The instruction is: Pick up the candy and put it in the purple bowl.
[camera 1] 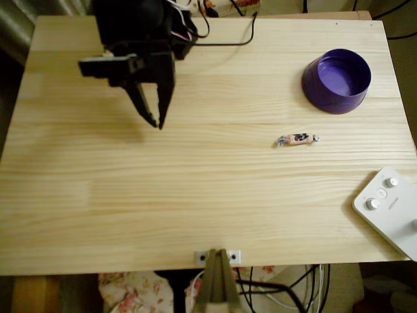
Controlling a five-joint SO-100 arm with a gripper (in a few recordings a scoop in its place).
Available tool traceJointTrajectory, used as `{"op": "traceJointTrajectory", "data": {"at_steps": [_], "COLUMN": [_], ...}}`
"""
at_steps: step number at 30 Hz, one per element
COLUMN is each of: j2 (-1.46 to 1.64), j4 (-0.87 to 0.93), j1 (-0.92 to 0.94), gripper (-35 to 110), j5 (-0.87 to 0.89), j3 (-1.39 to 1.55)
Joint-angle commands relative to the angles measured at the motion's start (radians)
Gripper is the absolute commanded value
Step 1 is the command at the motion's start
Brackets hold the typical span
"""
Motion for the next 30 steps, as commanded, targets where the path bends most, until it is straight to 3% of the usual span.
{"op": "traceJointTrajectory", "data": {"at_steps": [1, 30], "j2": [0.02, 0.02], "j4": [0.018, 0.017], "j1": [0.002, 0.009], "gripper": [-1, -1], "j5": [-0.011, -0.002], "j3": [-0.025, -0.025]}}
